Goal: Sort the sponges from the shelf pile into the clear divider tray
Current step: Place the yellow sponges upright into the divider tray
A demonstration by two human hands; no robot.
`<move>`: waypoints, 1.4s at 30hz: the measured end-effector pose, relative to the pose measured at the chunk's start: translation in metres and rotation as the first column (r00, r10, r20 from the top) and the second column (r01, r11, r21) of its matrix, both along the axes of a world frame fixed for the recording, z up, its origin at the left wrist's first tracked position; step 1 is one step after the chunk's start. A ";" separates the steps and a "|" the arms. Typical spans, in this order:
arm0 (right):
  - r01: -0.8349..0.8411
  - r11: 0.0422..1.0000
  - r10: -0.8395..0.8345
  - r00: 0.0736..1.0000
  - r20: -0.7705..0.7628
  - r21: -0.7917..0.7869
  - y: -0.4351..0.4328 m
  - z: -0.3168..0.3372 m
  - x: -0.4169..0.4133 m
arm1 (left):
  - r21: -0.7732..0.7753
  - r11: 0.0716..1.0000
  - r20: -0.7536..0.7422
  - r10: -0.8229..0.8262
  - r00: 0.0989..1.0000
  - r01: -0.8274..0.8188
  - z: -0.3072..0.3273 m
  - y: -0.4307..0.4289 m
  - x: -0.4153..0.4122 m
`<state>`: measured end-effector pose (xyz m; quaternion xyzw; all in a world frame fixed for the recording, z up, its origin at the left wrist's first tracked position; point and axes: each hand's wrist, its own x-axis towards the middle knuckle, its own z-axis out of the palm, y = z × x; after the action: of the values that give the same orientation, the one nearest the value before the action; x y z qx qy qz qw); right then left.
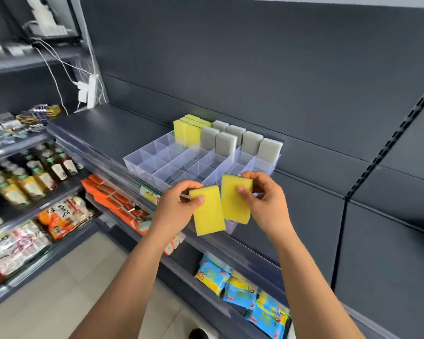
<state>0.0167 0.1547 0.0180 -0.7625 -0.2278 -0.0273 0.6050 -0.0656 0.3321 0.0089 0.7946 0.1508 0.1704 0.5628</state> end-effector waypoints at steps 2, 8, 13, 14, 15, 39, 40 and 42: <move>-0.003 1.000 0.003 1.000 0.020 -0.020 0.022 0.002 0.011 | -0.005 1.000 0.010 0.012 1.000 -0.012 0.000 0.022 0.008; -0.032 0.999 0.033 0.999 0.040 -0.044 0.085 0.002 0.055 | -0.002 1.000 0.017 0.027 0.999 -0.027 0.001 0.084 0.049; -0.052 0.996 0.054 0.998 0.027 -0.065 0.124 0.005 0.088 | 0.028 1.000 -0.020 -0.001 1.000 0.001 0.003 0.129 0.085; -0.058 0.996 0.060 0.998 0.022 -0.069 0.132 0.006 0.096 | 0.031 0.999 -0.026 -0.006 1.000 0.007 0.005 0.137 0.093; -0.057 0.995 0.058 0.998 0.019 -0.076 0.141 0.007 0.105 | 0.042 0.999 -0.030 -0.011 0.999 0.012 0.006 0.148 0.103; 0.244 0.781 -0.259 0.964 0.058 -0.575 0.270 0.009 0.220 | 0.102 0.952 -0.126 -0.275 0.953 0.288 0.008 0.291 0.268; 0.263 0.763 -0.274 0.959 0.073 -0.590 0.273 0.009 0.222 | 0.104 0.949 -0.127 -0.285 0.950 0.298 0.009 0.293 0.273; 0.311 0.737 -0.316 0.943 0.102 -0.600 0.279 0.006 0.225 | 0.109 0.941 -0.123 -0.308 0.943 0.322 0.009 0.297 0.282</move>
<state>0.2417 0.4335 0.0243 -0.9434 -0.0908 -0.0514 0.3148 0.2162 0.6290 0.0180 0.8506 0.0394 0.0458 0.5224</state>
